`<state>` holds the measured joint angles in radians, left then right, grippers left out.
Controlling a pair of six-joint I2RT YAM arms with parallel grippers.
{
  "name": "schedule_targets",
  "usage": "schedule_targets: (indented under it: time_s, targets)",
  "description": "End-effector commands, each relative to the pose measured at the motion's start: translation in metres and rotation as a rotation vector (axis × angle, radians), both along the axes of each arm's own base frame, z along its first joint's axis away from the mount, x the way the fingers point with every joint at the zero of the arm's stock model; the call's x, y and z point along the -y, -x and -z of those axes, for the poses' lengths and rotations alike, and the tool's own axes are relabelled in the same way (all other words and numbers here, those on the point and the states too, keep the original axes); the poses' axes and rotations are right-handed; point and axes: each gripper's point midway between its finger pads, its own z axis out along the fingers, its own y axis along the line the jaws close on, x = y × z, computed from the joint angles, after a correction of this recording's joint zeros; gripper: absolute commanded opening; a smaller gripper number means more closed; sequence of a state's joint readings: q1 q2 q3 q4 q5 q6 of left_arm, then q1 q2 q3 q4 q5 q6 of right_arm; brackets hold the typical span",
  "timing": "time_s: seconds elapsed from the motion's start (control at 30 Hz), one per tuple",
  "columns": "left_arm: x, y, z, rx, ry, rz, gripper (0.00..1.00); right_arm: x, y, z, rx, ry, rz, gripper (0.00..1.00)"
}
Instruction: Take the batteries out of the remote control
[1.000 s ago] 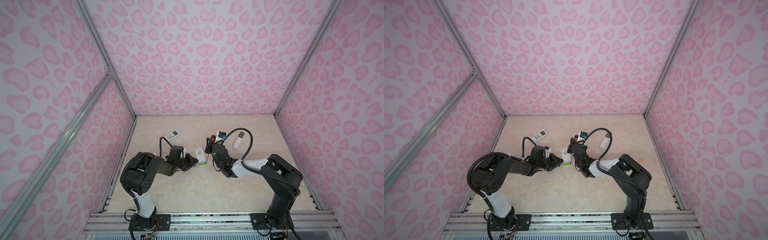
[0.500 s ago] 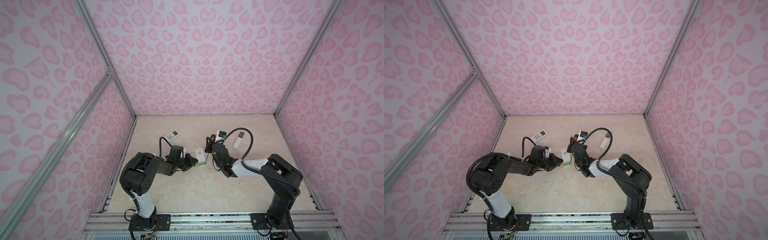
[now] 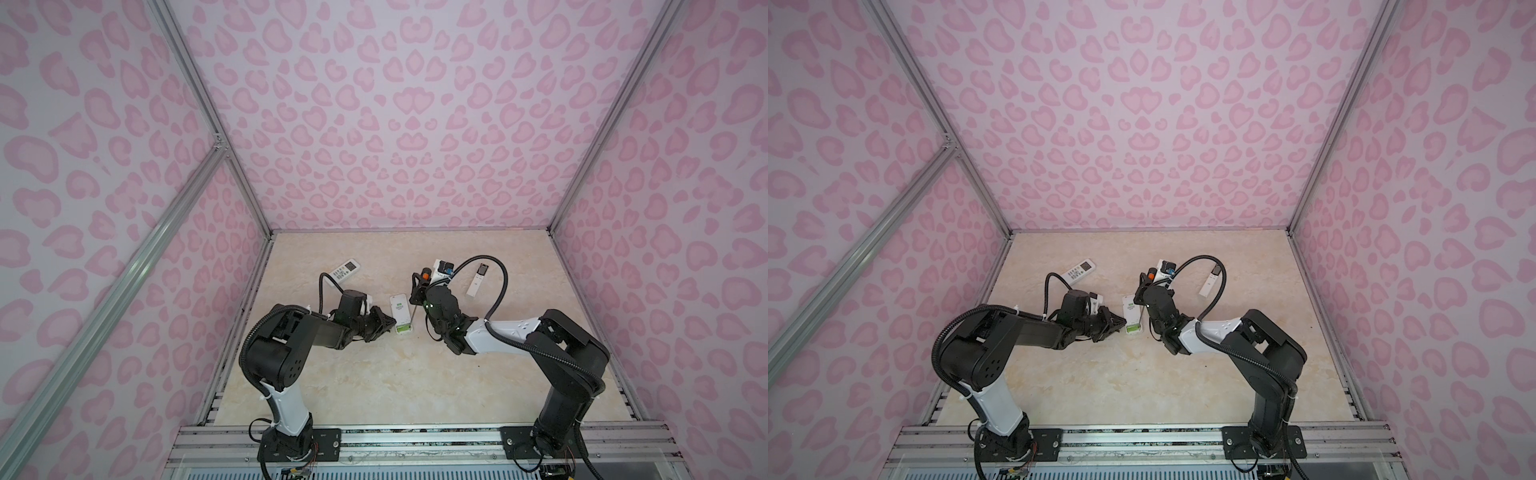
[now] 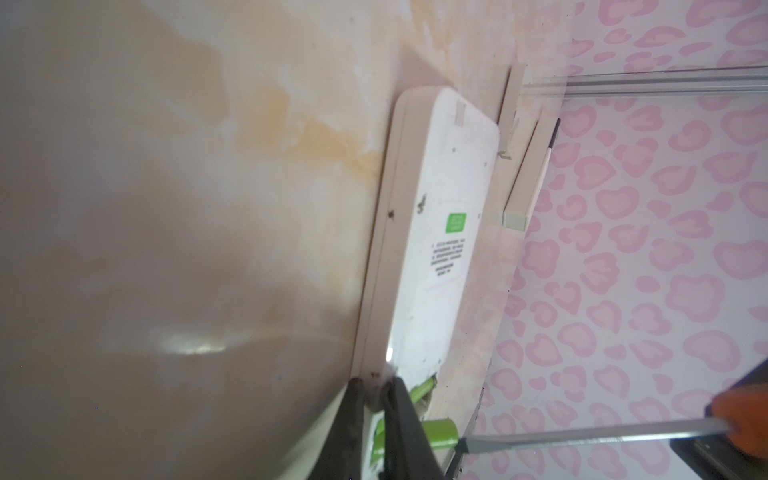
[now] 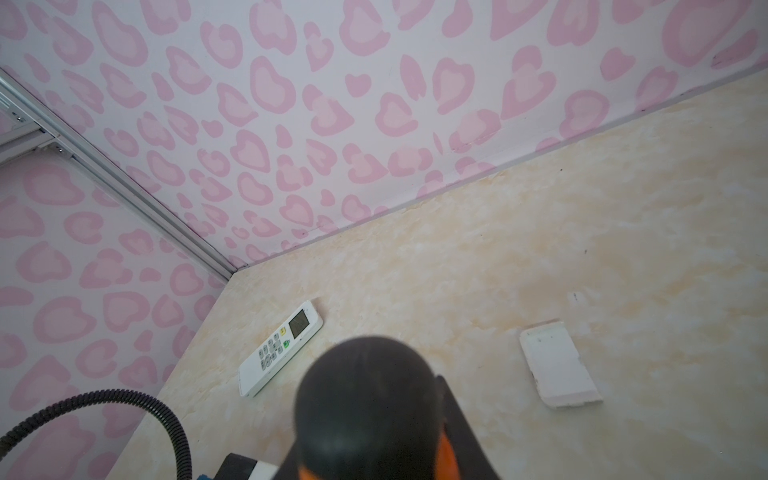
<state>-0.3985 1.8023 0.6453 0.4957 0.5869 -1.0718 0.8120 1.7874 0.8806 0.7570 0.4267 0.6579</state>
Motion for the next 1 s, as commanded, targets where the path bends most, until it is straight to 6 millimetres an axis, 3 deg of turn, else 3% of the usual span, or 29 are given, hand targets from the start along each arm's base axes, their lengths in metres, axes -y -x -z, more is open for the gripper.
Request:
schedule_targets:
  time_s: [0.0, 0.63, 0.77, 0.97]
  targets:
    - [-0.005, 0.005, 0.007, -0.033, -0.033, -0.006, 0.15, -0.002, 0.001, -0.009, 0.025, -0.017, -0.004, 0.0]
    - [-0.007, -0.001, -0.004, 0.004, -0.038, 0.002, 0.15, 0.024, 0.007, -0.021, 0.059, 0.075, 0.052, 0.0]
    - [-0.007, -0.002, -0.008, 0.012, -0.037, 0.003, 0.16, 0.015, 0.009, -0.026, 0.064, 0.107, 0.024, 0.0]
    - [-0.005, -0.003, -0.017, 0.027, -0.027, 0.01, 0.17, -0.019, 0.011, -0.026, 0.059, 0.19, -0.061, 0.0]
